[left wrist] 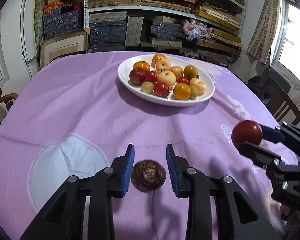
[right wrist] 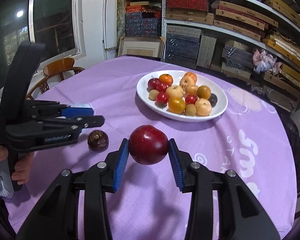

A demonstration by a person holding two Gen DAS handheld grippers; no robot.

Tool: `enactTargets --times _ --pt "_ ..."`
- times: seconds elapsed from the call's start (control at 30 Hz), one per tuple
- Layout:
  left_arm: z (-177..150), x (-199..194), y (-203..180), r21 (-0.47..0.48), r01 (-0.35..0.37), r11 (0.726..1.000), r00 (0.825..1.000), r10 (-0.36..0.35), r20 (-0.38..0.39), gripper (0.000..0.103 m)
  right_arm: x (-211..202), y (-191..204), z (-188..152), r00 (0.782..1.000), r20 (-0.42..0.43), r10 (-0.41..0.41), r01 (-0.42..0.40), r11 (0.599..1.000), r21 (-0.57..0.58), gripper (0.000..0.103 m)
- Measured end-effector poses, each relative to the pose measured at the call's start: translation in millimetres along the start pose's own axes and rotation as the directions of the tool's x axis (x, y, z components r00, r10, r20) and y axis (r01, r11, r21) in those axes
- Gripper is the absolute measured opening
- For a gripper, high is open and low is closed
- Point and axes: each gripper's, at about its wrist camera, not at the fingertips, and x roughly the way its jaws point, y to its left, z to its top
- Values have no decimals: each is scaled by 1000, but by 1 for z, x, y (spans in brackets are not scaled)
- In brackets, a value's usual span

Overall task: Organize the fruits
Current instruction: 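Carry both held fruits onto the white plate and open both tools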

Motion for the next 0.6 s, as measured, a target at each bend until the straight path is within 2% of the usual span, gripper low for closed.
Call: enactTargets --times 0.03,0.1,0.2,0.3,0.4,0.6 --pt "-8 1 -2 15 2 1000 1000 -2 -8 50 3 -1 -3 1000 -6 6 -6 1000 7 40" --pt "-19 7 -7 49 -18 999 1000 20 -24 58 8 -5 -7 1000 -16 19 -18 1000 24 40" --pt "-23 19 -13 74 -26 997 999 29 -43 58 12 -8 -12 999 -20 28 -27 999 39 40" --pt "-26 30 -11 61 -27 998 998 31 -61 58 11 -12 -15 999 -10 32 -32 998 56 40" --pt "-25 34 -9 47 -39 998 997 42 -68 45 9 -17 -17 999 -3 41 -40 996 76 40" --pt "-22 38 -9 57 -44 997 996 48 -72 45 14 -21 -22 998 -11 62 -60 993 97 40"
